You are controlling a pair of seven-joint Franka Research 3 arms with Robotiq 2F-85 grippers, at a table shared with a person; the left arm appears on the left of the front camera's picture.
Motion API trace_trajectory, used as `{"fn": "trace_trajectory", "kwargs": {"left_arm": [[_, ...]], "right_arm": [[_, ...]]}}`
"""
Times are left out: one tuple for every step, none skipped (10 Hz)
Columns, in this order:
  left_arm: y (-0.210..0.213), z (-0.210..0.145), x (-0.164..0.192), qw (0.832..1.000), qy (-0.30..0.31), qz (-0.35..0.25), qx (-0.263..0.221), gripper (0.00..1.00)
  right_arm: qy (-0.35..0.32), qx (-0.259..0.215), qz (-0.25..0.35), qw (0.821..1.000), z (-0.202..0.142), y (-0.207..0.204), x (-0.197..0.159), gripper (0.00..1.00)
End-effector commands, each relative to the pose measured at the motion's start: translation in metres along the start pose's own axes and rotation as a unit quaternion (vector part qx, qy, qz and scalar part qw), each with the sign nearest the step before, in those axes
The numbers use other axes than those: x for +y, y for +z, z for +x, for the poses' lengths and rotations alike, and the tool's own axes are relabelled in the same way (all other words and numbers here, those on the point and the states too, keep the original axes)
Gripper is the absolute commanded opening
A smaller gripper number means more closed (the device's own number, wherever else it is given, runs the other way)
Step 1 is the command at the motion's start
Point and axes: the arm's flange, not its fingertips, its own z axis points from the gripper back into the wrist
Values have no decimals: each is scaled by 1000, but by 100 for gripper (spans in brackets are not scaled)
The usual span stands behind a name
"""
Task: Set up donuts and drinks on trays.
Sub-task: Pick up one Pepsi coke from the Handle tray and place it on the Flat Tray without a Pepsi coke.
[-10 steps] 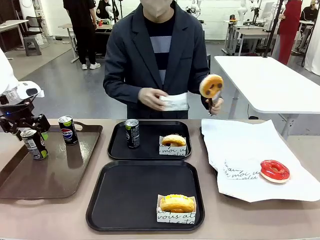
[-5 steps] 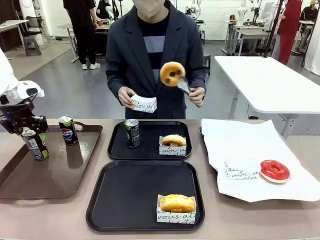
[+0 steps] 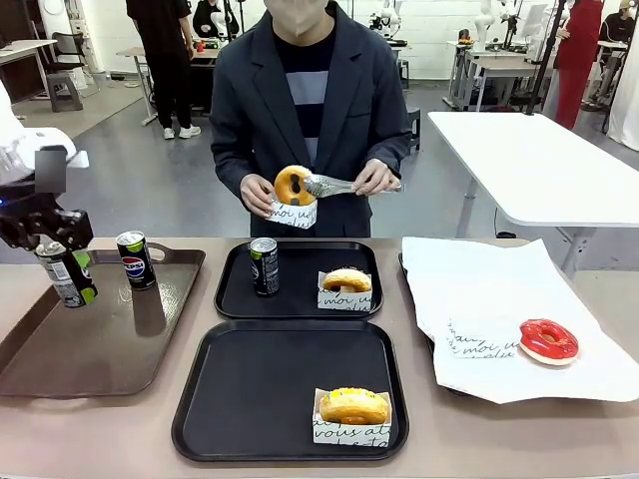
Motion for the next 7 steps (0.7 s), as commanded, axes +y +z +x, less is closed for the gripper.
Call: {"fn": "trace_trajectory", "kwargs": {"left_arm": [[47, -47, -26, 1000, -15, 2, -12, 0], [57, -61, -33, 999, -34, -2, -6, 0], [59, -66, -34, 999, -39, -3, -3, 0], [58, -65, -30, 1000, -27, -11, -1, 0], [61, -63, -20, 1000, 8, -22, 4, 0], [68, -70, -38, 999, -37, 1, 0, 0], [68, -70, -38, 999, -37, 1, 0, 0]], "right_arm": [[3, -1, 4, 1000, -1, 0, 0, 100], [3, -1, 4, 1000, -1, 0, 0, 100], [3, -1, 4, 1000, -1, 0, 0, 100], [3, -1, 4, 1000, -1, 0, 0, 100], [3, -1, 4, 1000, -1, 0, 0, 100], [3, -1, 4, 1000, -1, 0, 0, 100], [3, -1, 4, 1000, -1, 0, 0, 100]]}}
